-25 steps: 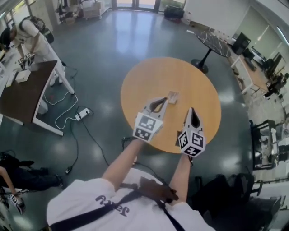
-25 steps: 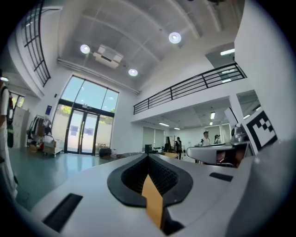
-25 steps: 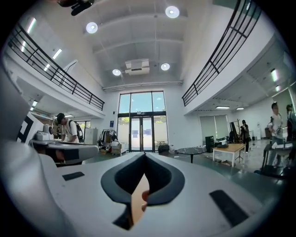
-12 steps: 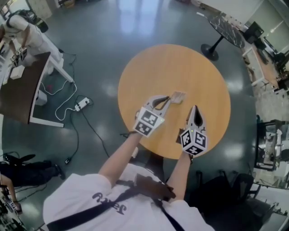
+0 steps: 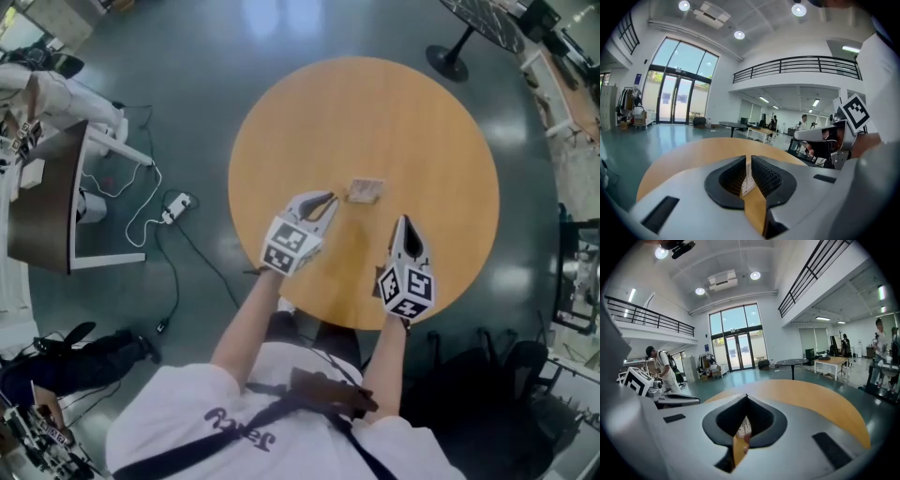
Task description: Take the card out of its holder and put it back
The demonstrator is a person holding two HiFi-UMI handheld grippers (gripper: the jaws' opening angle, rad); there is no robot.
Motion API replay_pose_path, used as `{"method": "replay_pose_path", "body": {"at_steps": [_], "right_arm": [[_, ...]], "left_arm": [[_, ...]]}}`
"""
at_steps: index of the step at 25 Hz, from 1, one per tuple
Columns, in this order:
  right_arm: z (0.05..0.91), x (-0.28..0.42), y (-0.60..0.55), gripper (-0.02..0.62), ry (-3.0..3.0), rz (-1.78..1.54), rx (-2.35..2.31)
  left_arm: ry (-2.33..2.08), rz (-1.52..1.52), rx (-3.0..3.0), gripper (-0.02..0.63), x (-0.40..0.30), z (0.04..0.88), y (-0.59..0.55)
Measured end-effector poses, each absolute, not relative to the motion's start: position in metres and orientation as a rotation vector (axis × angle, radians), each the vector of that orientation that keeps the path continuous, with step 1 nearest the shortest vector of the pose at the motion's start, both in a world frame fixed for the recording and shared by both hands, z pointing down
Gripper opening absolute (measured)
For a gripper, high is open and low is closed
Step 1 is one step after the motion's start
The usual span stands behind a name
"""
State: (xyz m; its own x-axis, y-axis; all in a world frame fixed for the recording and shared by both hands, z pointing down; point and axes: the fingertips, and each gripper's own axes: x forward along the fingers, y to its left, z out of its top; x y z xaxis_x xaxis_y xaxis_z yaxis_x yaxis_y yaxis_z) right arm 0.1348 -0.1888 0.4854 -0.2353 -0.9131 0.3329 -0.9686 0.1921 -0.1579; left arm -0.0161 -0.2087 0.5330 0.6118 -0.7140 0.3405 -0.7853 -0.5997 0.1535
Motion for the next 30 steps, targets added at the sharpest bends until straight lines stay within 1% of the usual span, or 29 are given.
{"method": "replay_pose_path", "body": {"at_steps": [4, 9, 11, 13, 17, 22, 30], "right_arm": [[0.506, 0.144, -0.198, 0.018, -2.274, 0.558, 1.791], [0.52, 0.137, -0.205, 0.018, -2.287, 0.609, 1.711], [0.527, 0.135, -0.207, 0.018, -2.285, 0.621, 1.685], [0.534, 0.137, -0.209, 0.018, -2.276, 0.633, 1.66], [0.546, 0.145, -0.216, 0.018, -2.262, 0.664, 1.645], [0.554, 0.15, -0.223, 0.018, -2.24, 0.675, 1.621], [0.558, 0.162, -0.231, 0.02, -2.236, 0.67, 1.563]], "left_arm": [[-1.195, 0.367, 2.545, 0.052, -0.015, 0.547, -0.221], [-1.114, 0.473, 2.557, 0.06, -0.012, 0.574, -0.228], [-1.075, 0.493, 2.566, 0.086, -0.01, 0.583, -0.232], [-1.033, 0.498, 2.579, 0.129, -0.005, 0.59, -0.237], [-0.935, 0.51, 2.615, 0.173, 0.008, 0.601, -0.247], [-0.792, 0.453, 2.713, 0.176, 0.029, 0.602, -0.256], [-0.715, 0.375, 2.736, 0.176, 0.058, 0.606, -0.272]]}}
